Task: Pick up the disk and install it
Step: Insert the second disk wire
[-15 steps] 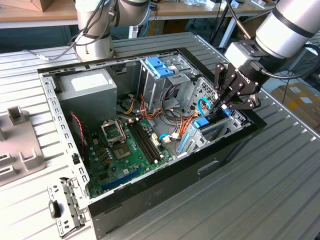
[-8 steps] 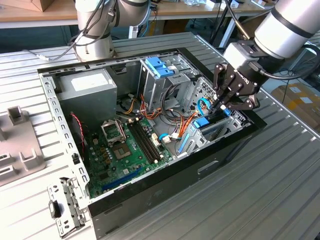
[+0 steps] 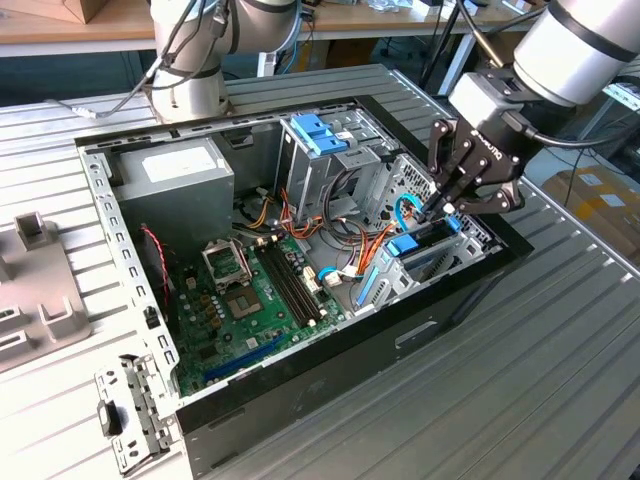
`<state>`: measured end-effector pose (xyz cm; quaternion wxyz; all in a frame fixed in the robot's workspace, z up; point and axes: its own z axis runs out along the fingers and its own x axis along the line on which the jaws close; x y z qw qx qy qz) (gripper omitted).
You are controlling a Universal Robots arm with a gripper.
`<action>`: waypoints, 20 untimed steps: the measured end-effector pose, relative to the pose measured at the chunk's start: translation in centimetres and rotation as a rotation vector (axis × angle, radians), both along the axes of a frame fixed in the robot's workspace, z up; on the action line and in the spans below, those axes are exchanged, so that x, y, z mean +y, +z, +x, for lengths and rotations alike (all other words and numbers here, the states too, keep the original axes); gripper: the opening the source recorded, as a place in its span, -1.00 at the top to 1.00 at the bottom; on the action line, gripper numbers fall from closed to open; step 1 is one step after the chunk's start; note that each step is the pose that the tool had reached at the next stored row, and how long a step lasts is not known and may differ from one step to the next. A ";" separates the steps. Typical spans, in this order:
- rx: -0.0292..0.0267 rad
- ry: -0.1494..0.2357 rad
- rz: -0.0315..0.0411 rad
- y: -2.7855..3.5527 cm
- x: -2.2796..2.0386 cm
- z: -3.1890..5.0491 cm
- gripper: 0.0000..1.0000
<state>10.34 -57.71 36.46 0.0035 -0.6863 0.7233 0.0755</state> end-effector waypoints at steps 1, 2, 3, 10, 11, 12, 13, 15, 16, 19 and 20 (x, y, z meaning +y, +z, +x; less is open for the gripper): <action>-0.0004 0.000 -0.0001 0.01 0.00 -0.13 0.68; -0.0006 0.000 -0.0001 0.01 -0.01 -0.24 0.68; -0.0007 0.000 -0.0002 0.01 -0.01 -0.26 0.68; -0.0187 0.000 0.0000 -0.02 0.00 -0.28 0.68; -0.0362 0.000 -0.0003 -0.03 0.00 -0.28 0.68; -0.0482 0.000 -0.0002 -0.05 0.00 -0.29 0.68; -0.0592 0.000 -0.0002 -0.07 0.00 -0.29 0.68; -0.0816 0.000 -0.0003 -0.09 0.00 -0.29 0.68; -0.0856 0.000 -0.0003 -0.09 -0.01 -0.29 0.68; -0.0866 0.000 -0.0002 -0.09 0.00 -0.29 0.68; -0.0867 0.000 -0.0002 -0.09 0.00 -0.29 0.68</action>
